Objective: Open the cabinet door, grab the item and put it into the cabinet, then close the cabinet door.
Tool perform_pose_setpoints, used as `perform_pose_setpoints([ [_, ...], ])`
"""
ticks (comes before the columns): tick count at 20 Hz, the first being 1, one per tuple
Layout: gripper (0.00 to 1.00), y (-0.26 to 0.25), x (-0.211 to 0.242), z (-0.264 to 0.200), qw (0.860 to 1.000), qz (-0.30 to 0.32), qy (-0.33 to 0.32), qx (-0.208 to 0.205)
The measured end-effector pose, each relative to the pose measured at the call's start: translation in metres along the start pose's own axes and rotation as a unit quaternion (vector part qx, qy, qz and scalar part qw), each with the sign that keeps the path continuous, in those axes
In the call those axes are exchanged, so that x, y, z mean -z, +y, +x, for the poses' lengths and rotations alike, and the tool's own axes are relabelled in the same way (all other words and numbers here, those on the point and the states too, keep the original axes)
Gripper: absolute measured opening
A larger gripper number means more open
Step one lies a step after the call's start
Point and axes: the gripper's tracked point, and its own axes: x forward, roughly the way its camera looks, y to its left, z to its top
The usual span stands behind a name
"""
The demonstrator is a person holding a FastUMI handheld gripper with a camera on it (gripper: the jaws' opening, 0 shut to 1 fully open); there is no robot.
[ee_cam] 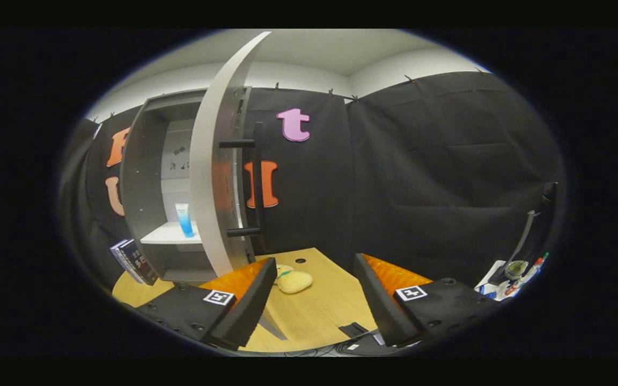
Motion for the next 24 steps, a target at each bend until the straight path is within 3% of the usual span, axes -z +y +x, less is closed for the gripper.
perform_pose_setpoints([
  [9, 0.94, 0.078, 0.007, -0.013, 0.995, -0.001, 0.006, -0.1],
  [18, 0.94, 0.169, 0.013, -0.006, 0.976, 0.009, 0.01, -0.218],
  [24, 0.94, 0.202, 0.021, 0.018, 0.968, -0.001, 0.02, -0.252],
])
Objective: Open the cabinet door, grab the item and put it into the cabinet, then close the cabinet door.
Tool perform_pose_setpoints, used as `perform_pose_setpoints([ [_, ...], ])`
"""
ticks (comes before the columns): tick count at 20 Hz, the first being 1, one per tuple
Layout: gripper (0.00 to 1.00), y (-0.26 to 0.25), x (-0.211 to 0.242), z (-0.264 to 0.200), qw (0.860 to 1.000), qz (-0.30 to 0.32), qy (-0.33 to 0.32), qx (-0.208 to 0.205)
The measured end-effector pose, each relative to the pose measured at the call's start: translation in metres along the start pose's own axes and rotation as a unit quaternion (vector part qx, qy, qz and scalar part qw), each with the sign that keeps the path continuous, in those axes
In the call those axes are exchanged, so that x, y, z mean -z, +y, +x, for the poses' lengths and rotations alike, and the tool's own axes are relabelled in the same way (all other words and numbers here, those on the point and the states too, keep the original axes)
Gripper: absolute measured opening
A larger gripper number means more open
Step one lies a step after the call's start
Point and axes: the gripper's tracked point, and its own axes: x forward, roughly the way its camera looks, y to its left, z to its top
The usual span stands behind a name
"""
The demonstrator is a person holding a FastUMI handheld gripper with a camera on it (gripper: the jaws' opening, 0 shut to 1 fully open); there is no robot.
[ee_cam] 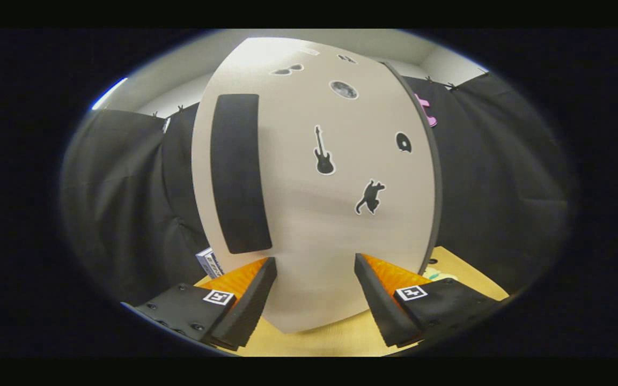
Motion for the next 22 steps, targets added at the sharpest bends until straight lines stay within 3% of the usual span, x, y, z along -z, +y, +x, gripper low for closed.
perform_pose_setpoints([
  [13, 0.94, 0.005, -0.006, 0.036, 0.999, -0.025, 0.002, 0.032],
  [17, 0.94, 0.003, -0.009, 0.027, 0.999, -0.03, 0.008, 0.042],
  [22, 0.94, -0.009, -0.026, -0.016, 0.999, -0.022, 0.007, 0.047],
])
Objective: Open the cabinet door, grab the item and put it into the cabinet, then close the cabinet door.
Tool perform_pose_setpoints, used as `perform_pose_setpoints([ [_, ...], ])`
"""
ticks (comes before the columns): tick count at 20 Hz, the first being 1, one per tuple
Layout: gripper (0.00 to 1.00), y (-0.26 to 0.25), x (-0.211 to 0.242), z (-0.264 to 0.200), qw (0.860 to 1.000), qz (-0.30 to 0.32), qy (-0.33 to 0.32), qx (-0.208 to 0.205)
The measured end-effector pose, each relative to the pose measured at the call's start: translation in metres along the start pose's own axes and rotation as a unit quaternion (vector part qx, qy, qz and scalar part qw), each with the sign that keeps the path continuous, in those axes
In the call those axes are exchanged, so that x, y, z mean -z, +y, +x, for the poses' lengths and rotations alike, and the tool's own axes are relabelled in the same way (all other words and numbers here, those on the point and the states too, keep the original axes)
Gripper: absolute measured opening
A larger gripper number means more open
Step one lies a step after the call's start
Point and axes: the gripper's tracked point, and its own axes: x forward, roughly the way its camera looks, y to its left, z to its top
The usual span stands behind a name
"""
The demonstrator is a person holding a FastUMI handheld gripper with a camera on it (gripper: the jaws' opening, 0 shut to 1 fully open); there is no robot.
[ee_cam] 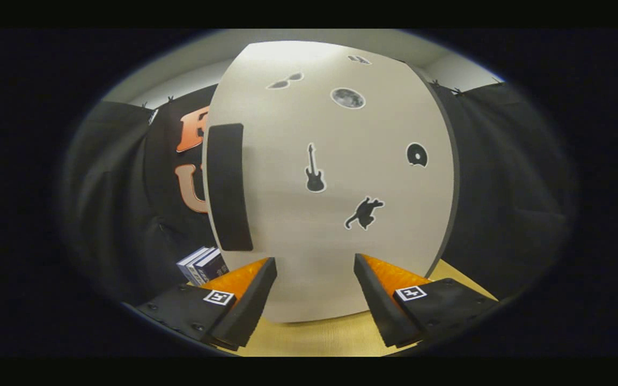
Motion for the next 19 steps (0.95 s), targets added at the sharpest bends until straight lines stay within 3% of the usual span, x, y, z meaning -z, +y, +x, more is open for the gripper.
perform_pose_setpoints([
  [11, 0.94, -0.047, -0.098, -0.13, 0.998, -0.011, -0.048, 0.031],
  [19, 0.94, -0.086, -0.139, -0.2, 0.995, -0.011, -0.074, 0.062],
])
